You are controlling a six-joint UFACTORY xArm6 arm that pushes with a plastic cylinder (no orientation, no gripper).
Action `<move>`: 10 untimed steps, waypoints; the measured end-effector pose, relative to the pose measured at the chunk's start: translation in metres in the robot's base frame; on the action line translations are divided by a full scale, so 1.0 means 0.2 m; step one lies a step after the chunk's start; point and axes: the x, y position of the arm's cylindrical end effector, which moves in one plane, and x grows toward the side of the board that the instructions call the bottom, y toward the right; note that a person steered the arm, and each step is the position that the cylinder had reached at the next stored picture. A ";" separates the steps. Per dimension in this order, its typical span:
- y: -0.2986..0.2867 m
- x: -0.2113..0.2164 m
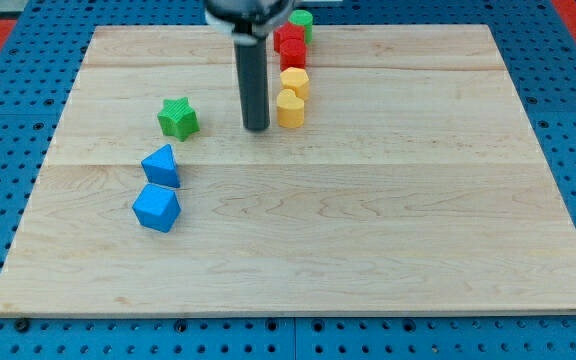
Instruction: Push the green circle diagonally to the red star
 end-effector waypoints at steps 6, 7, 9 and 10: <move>0.90 -0.76; 0.80 -1.09; 0.70 -1.14; 0.70 -1.14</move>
